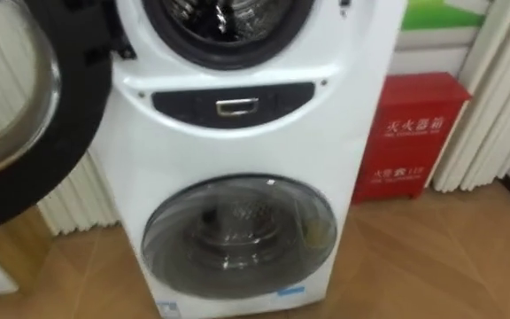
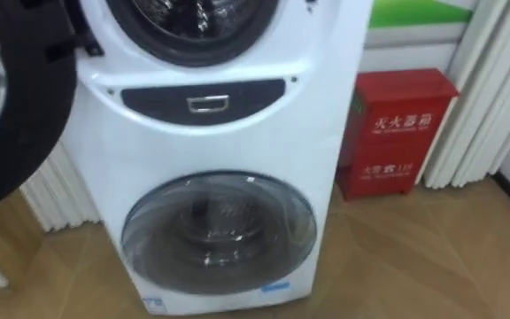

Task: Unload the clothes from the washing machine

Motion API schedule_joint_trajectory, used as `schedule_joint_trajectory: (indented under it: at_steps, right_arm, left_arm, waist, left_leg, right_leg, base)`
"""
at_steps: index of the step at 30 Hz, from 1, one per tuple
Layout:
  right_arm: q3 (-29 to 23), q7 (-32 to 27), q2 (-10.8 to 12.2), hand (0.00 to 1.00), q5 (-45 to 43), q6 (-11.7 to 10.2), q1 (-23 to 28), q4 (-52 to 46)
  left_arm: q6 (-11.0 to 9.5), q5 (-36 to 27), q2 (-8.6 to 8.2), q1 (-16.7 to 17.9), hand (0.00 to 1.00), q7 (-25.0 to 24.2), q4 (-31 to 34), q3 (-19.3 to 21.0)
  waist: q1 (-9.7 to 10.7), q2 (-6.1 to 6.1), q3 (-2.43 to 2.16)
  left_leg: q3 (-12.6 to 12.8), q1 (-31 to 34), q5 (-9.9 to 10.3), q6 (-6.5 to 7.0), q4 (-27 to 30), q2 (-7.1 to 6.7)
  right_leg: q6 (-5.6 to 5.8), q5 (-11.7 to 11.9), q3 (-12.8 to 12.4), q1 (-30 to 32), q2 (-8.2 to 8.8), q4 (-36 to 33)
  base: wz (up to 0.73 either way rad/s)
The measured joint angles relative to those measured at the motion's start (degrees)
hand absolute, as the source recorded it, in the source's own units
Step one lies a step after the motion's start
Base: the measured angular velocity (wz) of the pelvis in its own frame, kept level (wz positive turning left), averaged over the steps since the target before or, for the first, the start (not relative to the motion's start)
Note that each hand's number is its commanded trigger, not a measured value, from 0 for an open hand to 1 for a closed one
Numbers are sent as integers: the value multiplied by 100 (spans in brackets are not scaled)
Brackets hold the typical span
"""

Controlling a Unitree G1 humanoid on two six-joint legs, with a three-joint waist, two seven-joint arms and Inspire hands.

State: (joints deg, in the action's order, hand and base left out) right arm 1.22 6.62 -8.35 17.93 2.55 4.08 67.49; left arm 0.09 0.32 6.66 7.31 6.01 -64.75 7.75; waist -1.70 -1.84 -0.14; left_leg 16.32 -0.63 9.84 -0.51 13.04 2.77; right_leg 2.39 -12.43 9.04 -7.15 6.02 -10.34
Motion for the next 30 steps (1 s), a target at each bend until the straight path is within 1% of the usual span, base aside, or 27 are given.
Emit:
schedule_joint_trajectory:
  at_steps: [1, 2, 3, 4, 7, 10, 11, 12, 13, 15, 16, 19, 24, 27, 29, 30]
  right_arm:
    - [-2, -19, -4, 0, -71, 0, 0, 0]
    - [-2, -33, -3, 0, -89, 0, 0, -1]
    - [7, -55, 6, 0, -101, 0, -1, -1]
    - [9, -79, 13, 0, -138, 0, -10, -7]
    - [10, -78, 7, 0, -230, -11, -135, -15]
    - [11, -58, 6, 0, -262, -57, -258, 51]
    - [10, -60, 7, 0, -285, -77, -323, 110]
    - [10, -62, 6, 0, -298, -78, -367, 121]
    - [1, -62, 6, 0, -324, -78, -401, 124]
    - [-38, -62, 6, 0, -345, -78, -413, 122]
    - [-36, -72, 5, 0, -409, -78, -411, 123]
    - [-20, -159, 10, 0, -444, -72, -407, 123]
    - [-9, -307, 13, 0, -370, -71, -411, 117]
    - [50, -349, 20, 0, -392, -75, -413, 110]
    - [135, -347, 22, 0, -457, -79, -413, 110]
    - [177, -331, 22, 0, -477, -98, -421, 111]
  left_arm:
    - [-54, 22, -25, -21, 0, 0, 10, 4]
    - [-80, 20, -33, -31, 0, 0, 15, 10]
    - [-104, 20, -28, -23, 0, 0, 29, 11]
    - [-108, 10, -34, 3, 0, 0, 39, 11]
    - [-143, -180, -39, 6, 0, 0, 30, 3]
    - [-202, -252, -53, 7, 0, 0, -6, -6]
    - [-216, -251, -53, 1, 0, 0, -10, -5]
    - [-224, -247, -53, -18, 0, 0, 1, -7]
    - [-224, -243, -55, -35, 0, 0, 2, -7]
    - [-223, -233, -55, -40, 0, -1, 1, 7]
    - [-218, -231, -54, -47, 0, -2, 0, 8]
    - [-197, -235, -51, -53, 0, -2, 0, -2]
    - [-170, -260, -56, -138, 0, -1, -2, -124]
    - [-171, -318, -56, -167, 0, 0, -3, -126]
    - [-177, -410, -55, -168, 0, 0, -4, -122]
    - [-185, -573, -56, -168, 0, 1, -3, -123]
  waist:
    - [6, 0, -1]
    - [-2, 1, -1]
    - [-21, -12, 3]
    - [-41, -21, -3]
    - [-78, -17, 1]
    - [-146, -16, 6]
    - [-142, -18, 27]
    - [-136, -7, 72]
    - [-139, 4, 88]
    - [-129, 19, 78]
    - [-97, 37, 64]
    - [-34, 41, 76]
    - [-17, 72, 71]
    - [-23, 86, 72]
    - [-26, 90, 75]
    - [-27, 84, 79]
  left_leg:
    - [-68, 54, -28, -21, 42, 33]
    - [-96, 84, -40, -29, 59, 50]
    - [-153, 107, -67, -49, 71, 65]
    - [-222, 128, -80, -65, 88, 69]
    - [-395, 205, -80, -72, 184, 80]
    - [-490, 193, -79, -74, 193, 56]
    - [-527, 194, -74, -75, 212, 43]
    - [-544, 201, -53, -74, 243, 38]
    - [-551, 228, -34, -74, 256, 33]
    - [-595, 274, -33, -70, 256, 8]
    - [-681, 303, -34, -67, 250, -34]
    - [-759, 292, -33, -62, 230, -89]
    - [-847, 288, -22, -45, 180, -146]
    - [-854, 281, -9, -22, 179, -150]
    - [-850, 271, 2, -6, 179, -152]
    - [-849, 270, 4, -2, 177, -161]
  right_leg:
    - [-54, 10, 82, 5, -36, 48]
    - [-68, 15, 107, 10, -57, 63]
    - [-106, -5, 150, 24, -77, 60]
    - [-128, -22, 209, 21, -88, 45]
    - [-152, -37, 283, 14, -124, 53]
    - [-153, -38, 306, -39, -122, 78]
    - [-150, -39, 340, -66, -114, 86]
    - [-143, -43, 381, -95, -111, 95]
    - [-132, -54, 407, -96, -110, 111]
    - [-121, -54, 472, -107, -98, 158]
    - [-112, -59, 542, -121, -80, 157]
    - [-104, -61, 640, -188, -52, 159]
    - [-100, -61, 770, -210, -13, 127]
    - [-55, -34, 851, -215, 3, 97]
    - [-49, -31, 856, -207, 11, 55]
    - [-47, -30, 853, -203, 18, 56]
  base:
    - [17]
    - [24]
    - [23]
    - [23]
    - [15]
    - [6]
    - [14]
    - [17]
    - [13]
    - [20]
    - [28]
    - [18]
    - [11]
    - [4]
    - [0]
    - [0]
